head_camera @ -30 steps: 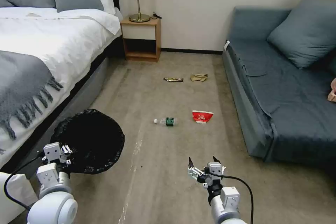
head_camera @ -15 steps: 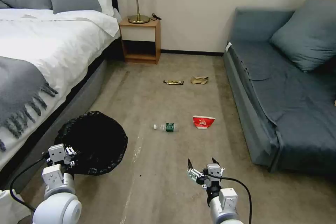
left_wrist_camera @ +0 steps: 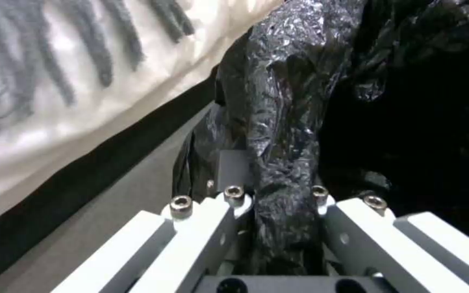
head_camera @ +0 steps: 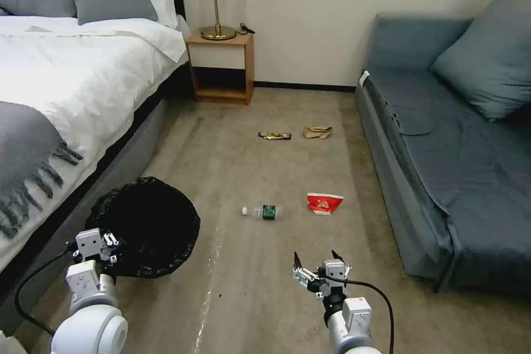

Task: Pick up the trash bin, then pick up the garbage on the floor and place it into the trash bin.

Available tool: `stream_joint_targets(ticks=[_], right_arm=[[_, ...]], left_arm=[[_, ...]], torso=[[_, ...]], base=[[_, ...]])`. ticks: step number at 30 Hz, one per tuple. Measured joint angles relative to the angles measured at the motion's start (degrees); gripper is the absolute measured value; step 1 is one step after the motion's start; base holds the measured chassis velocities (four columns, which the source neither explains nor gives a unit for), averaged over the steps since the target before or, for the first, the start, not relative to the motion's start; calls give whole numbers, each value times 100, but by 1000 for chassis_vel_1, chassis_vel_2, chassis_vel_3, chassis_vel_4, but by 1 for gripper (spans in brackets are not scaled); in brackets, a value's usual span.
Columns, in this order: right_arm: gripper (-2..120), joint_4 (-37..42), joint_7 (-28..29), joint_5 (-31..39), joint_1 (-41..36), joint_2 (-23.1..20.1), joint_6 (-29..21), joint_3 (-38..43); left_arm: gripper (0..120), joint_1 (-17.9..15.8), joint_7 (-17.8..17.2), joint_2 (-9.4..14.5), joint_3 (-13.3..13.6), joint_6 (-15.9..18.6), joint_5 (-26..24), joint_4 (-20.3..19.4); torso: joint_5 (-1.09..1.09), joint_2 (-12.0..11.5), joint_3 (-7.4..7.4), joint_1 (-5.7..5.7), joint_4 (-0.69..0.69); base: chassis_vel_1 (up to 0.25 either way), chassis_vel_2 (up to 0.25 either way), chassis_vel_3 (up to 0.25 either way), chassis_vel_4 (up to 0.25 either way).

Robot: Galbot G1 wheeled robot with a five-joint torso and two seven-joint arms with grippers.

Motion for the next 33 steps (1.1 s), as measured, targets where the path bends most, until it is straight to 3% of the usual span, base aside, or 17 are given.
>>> stream_joint_targets(ticks=[18, 33], right_arm=[[100, -211, -4, 6, 146, 27, 8, -23], [100, -161, -5, -43, 73, 31, 16, -30]], left_arm=[[4, -46, 35, -16, 98, -51, 104, 204], [4, -12, 47, 13, 78, -55, 128, 139]], torso=[[0, 0, 0, 0, 0], [1, 0, 0, 0, 0]], base=[[-95, 91, 95, -94], [-94, 95, 99, -88]])
